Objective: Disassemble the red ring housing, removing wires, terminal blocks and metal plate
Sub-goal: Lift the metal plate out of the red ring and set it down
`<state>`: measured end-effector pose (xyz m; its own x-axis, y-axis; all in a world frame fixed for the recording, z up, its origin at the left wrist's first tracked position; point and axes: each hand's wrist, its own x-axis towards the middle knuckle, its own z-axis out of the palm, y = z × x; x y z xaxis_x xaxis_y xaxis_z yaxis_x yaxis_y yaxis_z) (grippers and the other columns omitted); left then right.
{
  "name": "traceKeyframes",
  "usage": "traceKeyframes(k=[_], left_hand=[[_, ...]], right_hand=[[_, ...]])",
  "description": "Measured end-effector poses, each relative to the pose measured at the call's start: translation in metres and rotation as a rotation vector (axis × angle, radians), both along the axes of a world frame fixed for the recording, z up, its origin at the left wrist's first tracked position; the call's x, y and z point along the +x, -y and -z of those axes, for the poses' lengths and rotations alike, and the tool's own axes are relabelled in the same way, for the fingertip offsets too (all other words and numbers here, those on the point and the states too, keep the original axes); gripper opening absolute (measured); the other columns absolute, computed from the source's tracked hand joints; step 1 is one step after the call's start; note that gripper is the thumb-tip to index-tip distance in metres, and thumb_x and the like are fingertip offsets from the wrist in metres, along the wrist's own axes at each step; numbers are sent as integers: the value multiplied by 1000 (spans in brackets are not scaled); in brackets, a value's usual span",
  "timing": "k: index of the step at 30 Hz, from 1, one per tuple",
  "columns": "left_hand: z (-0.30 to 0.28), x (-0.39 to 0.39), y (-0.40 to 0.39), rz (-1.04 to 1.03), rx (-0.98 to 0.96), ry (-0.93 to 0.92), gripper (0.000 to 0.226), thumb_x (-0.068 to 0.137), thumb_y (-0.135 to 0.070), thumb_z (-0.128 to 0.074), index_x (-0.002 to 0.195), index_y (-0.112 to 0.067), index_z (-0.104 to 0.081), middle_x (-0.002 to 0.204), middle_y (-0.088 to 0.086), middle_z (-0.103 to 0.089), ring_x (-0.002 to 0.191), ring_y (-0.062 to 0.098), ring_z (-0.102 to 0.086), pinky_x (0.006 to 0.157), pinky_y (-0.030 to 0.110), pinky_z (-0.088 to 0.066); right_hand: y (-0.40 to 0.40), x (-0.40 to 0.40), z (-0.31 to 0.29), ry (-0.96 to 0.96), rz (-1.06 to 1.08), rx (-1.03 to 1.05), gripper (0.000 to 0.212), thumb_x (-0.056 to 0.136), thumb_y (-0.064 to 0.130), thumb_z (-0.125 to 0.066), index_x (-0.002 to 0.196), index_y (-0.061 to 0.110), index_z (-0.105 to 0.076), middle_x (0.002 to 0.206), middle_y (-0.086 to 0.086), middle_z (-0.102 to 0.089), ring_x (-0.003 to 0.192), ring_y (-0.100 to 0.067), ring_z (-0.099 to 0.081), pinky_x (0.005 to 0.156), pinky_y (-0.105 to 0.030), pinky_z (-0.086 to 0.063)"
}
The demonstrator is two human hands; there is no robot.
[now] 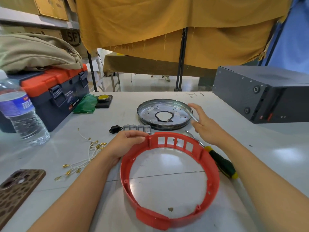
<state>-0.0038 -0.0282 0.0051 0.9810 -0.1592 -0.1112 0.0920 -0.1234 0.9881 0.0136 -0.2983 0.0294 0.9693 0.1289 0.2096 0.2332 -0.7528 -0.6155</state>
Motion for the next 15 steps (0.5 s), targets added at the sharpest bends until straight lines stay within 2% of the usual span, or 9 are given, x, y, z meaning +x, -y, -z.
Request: traceKeyframes(k=[1, 3, 5, 10, 13, 15], left_hand=[[0, -1, 0, -6, 2, 2, 17, 87, -6, -62, 95, -16, -74, 84, 8, -74, 66, 14, -67, 58, 22, -53], [1, -3, 0, -16, -17, 6, 19, 87, -6, -62, 97, -19, -73, 90, 8, -75, 73, 17, -68, 64, 23, -54], [3, -7, 0, -21, -46, 10, 22, 88, -4, -60, 100, -19, -71, 94, 6, -75, 74, 16, -69, 65, 22, -55], [8, -15, 1, -37, -143, -16, 34, 87, 6, -49, 102, -16, -70, 96, 11, -74, 71, 21, -67, 60, 26, -55], [9, -18, 1, -36, -184, -27, 35, 87, 5, -47, 97, -17, -73, 92, 10, -74, 66, 19, -67, 53, 23, -52], [10, -19, 1, -33, -191, -21, 34, 88, 4, -46, 95, -15, -74, 86, 9, -74, 59, 14, -67, 47, 19, -49]], right_hand=[[4, -4, 2, -9, 33, 10, 36, 103, 25, -35, 139, 29, -32, 95, -1, -56, 74, -11, -51, 64, -23, -37], [12, -10, 5, -39, 136, 33, 24, 102, 25, -35, 118, 16, -51, 78, 3, -53, 73, -14, -50, 61, -25, -37], [20, -16, 8, -78, 225, 51, 22, 100, 19, -37, 100, 13, -58, 81, 2, -54, 78, -19, -52, 64, -29, -39], [37, -33, 18, -135, 379, 233, 17, 93, 11, -51, 89, 12, -68, 96, -5, -64, 91, -20, -57, 78, -31, -43], [42, -37, 25, -196, 440, 334, 14, 87, 7, -60, 76, 9, -69, 90, -8, -66, 77, -17, -56, 62, -25, -43], [42, -36, 29, -236, 461, 318, 8, 85, 10, -66, 81, 6, -72, 87, -9, -65, 74, -17, -54, 59, -25, -42]])
